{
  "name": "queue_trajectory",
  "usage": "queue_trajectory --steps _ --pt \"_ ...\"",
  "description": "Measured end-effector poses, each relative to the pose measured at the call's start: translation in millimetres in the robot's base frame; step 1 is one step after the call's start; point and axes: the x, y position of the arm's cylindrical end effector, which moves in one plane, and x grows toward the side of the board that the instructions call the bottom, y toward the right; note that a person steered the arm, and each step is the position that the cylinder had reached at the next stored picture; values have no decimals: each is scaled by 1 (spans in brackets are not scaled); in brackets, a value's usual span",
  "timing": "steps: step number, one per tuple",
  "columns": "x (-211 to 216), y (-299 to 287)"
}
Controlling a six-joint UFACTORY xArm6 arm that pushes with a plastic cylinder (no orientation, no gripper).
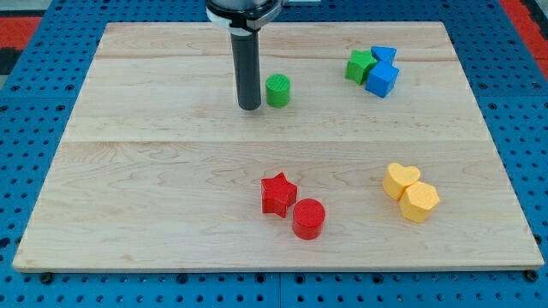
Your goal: Slide the green circle closer to the green star
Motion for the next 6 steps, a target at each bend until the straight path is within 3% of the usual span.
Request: queue_trajectory --steps 2,6 --pt "-36 59" --pt "-17 108"
